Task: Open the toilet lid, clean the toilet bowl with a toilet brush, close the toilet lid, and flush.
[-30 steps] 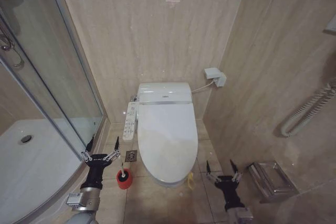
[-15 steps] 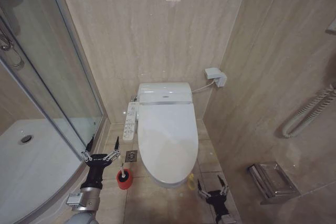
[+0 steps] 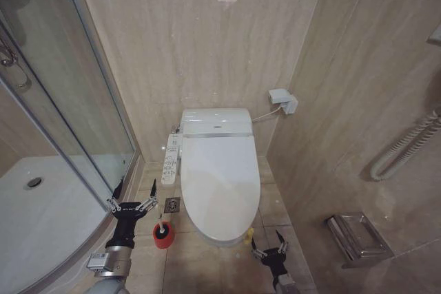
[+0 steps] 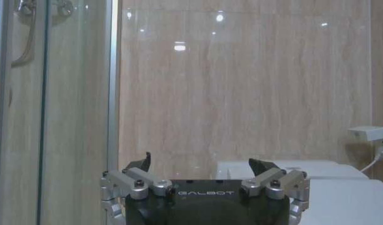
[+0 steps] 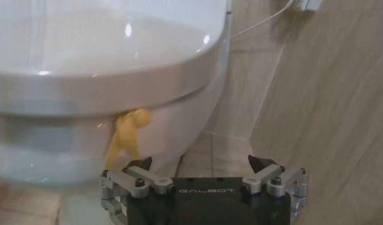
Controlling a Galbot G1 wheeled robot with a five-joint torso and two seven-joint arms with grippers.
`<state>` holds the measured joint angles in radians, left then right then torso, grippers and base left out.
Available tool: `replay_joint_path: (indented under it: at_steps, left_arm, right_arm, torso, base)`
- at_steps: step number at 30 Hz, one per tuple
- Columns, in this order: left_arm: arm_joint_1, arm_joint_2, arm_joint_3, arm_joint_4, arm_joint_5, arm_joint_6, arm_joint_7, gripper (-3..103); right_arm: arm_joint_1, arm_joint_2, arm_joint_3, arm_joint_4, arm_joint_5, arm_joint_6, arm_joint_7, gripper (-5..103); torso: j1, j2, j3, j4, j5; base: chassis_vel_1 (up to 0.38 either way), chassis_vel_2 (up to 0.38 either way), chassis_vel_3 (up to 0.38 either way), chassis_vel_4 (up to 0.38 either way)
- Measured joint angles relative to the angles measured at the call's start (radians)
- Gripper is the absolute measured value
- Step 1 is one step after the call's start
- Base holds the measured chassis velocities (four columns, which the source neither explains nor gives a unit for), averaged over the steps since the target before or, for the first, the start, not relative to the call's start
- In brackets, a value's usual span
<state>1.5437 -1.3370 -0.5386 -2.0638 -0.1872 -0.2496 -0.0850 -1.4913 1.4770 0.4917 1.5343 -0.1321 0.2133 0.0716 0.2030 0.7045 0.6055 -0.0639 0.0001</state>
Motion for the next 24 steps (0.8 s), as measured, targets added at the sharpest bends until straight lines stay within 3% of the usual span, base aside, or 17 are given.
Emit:
replay_joint_path:
  at_steps: [8, 24]
  left_arm:
    - [0.000, 0.000, 0.000, 0.000, 0.000, 0.000, 0.000, 100]
    - [0.000, 0.000, 0.000, 0.000, 0.000, 0.000, 0.000, 100]
  right_arm:
    - [-0.094, -0.095, 0.022, 0.114, 0.045, -0.003, 0.024, 100]
    - [-0.268, -0.100, -0.016, 0.237, 0.001, 0.074, -0.019, 100]
  torso:
    - [0.000, 0.000, 0.000, -0.0003, 0.0000]
    - [0.000, 0.000, 0.000, -0.0002, -0.0001]
  base:
    - [0.000, 0.000, 0.000, 0.000]
    - [0.000, 0.000, 0.000, 0.000]
